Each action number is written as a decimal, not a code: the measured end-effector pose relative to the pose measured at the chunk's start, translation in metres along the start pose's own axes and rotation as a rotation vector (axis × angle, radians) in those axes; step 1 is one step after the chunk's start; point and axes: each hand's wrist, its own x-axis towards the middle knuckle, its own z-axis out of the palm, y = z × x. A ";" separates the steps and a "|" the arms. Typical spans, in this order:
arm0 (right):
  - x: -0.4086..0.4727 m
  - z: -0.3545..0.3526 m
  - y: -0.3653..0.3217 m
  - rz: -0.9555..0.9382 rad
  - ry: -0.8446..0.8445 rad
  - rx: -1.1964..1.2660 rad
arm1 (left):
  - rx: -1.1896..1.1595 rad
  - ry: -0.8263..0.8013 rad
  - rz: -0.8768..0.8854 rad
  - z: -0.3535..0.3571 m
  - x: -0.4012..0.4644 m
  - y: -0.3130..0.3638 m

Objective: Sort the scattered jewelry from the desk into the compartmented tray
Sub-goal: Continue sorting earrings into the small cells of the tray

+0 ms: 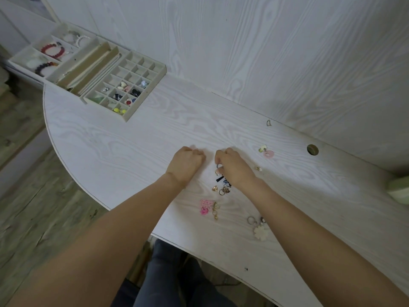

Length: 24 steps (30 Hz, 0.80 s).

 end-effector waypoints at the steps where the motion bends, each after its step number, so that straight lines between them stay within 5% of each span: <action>1: 0.002 -0.002 -0.001 -0.015 -0.027 -0.042 | 0.011 0.055 0.009 0.000 0.000 -0.002; 8: 0.000 -0.011 -0.012 -0.086 -0.123 -0.271 | 0.003 0.244 0.068 0.002 0.005 -0.003; 16: 0.005 -0.008 -0.022 -0.152 -0.211 -0.519 | -0.620 0.193 -0.277 -0.001 -0.023 0.003; 20: 0.020 -0.011 -0.007 -0.079 -0.306 -0.246 | -1.025 0.234 -0.475 -0.004 -0.031 -0.004; 24: 0.011 -0.017 0.000 0.020 -0.237 0.416 | -1.201 0.164 -0.499 -0.010 -0.034 -0.002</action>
